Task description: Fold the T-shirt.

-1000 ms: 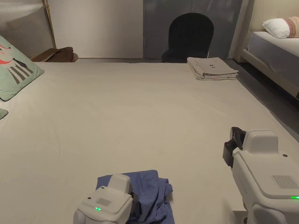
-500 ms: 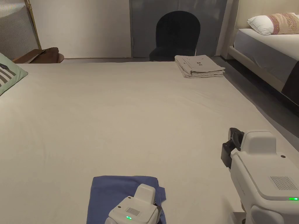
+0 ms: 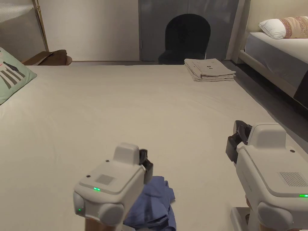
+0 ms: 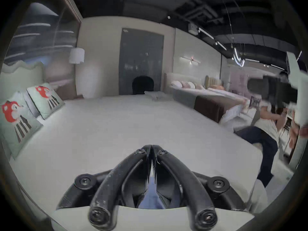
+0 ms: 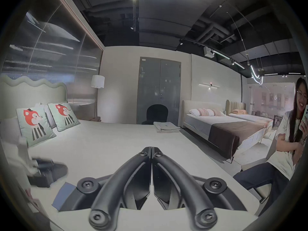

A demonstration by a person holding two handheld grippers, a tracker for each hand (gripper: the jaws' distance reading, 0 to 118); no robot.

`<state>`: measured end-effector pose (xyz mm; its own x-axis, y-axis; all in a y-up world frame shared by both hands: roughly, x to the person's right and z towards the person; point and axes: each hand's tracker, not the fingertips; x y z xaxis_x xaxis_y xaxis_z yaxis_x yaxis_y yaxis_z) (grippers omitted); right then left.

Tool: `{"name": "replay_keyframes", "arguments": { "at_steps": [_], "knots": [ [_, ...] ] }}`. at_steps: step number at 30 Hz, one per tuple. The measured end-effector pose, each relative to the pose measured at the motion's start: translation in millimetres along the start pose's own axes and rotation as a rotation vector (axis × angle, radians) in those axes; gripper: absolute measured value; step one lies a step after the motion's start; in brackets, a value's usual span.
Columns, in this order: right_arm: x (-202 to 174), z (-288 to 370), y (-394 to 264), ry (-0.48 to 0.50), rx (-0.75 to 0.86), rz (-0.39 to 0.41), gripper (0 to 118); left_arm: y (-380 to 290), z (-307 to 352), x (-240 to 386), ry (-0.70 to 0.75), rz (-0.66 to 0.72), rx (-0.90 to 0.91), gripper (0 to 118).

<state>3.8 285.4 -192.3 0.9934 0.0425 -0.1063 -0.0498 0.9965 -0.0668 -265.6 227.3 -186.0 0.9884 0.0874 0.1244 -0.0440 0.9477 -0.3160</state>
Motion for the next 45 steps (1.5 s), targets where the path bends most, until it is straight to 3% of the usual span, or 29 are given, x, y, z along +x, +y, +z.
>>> {"name": "replay_keyframes", "arguments": {
  "at_steps": [13, 28, 35, 45],
  "knots": [
    [-35, 5, 23, 0.035, 0.075, 0.03, 0, 60, 62, -103, 0.302, -0.033, 0.212, 0],
    [-56, -7, 13, 0.085, 0.044, 0.028, 0, 50, 80, -134, 0.381, -0.014, 0.206, 0],
    [-82, -28, -38, 0.152, -0.134, 0.013, 0, 47, 74, -132, 0.368, -0.016, 0.196, 0],
    [-136, -48, -146, 0.259, -0.491, 0.073, 0, 35, 62, -133, 0.337, 0.008, 0.161, 0]
  ]
}}
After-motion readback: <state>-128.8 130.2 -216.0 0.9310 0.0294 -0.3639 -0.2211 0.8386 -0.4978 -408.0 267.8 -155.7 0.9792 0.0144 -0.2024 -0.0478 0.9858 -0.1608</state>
